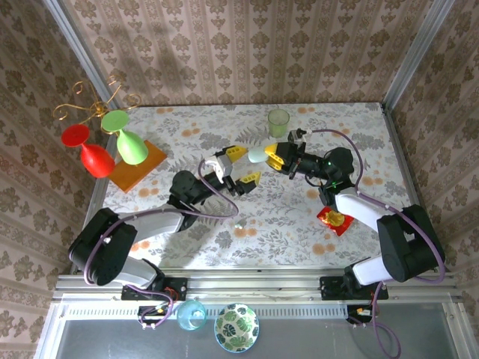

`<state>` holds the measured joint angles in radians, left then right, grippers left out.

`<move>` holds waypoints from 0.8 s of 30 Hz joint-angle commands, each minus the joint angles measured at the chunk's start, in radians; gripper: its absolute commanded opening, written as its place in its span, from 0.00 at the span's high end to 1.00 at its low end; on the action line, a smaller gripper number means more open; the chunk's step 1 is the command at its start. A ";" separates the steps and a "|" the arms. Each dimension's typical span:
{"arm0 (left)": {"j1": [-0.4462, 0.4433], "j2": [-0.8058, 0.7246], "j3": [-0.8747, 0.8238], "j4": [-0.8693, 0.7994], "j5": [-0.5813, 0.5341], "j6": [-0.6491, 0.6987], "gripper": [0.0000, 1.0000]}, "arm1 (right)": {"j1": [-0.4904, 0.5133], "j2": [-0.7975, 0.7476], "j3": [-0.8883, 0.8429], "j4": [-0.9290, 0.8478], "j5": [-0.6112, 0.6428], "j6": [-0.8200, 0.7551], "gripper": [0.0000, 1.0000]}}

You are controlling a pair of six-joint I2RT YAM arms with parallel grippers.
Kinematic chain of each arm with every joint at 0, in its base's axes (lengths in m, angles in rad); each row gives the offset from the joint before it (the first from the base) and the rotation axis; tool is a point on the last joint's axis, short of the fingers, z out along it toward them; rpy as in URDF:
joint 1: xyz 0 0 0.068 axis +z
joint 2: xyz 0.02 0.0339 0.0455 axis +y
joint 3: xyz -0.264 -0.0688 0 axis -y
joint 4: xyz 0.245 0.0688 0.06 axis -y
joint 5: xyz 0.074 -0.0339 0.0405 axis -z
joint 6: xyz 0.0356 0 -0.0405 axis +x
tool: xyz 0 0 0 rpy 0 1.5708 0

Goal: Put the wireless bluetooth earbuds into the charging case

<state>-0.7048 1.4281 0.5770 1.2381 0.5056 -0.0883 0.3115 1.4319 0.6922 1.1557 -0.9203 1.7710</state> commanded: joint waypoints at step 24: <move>0.010 0.051 0.095 0.060 0.112 -0.051 0.52 | 0.029 0.019 0.056 0.096 0.020 0.048 0.94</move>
<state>-0.6952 1.4780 0.6453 1.2652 0.5831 -0.1322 0.3340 1.4597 0.7147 1.2274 -0.9207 1.8191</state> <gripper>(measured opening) 0.490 0.237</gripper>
